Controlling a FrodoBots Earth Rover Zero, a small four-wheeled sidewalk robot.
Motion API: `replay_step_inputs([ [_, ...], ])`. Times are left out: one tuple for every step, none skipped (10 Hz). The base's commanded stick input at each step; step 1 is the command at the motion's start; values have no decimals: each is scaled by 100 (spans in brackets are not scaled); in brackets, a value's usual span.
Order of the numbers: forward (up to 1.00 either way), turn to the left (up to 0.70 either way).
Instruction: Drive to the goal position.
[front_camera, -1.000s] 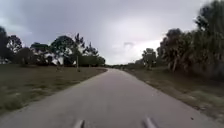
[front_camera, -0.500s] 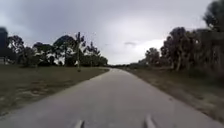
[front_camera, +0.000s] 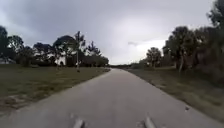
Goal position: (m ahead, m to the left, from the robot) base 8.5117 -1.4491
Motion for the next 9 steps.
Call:
replay_step_inputs([
  [100, 0],
  [100, 4],
  [100, 20],
  [100, 35],
  [100, 40],
  [100, 0],
  [100, 0],
  [100, 0],
  [100, 0],
])
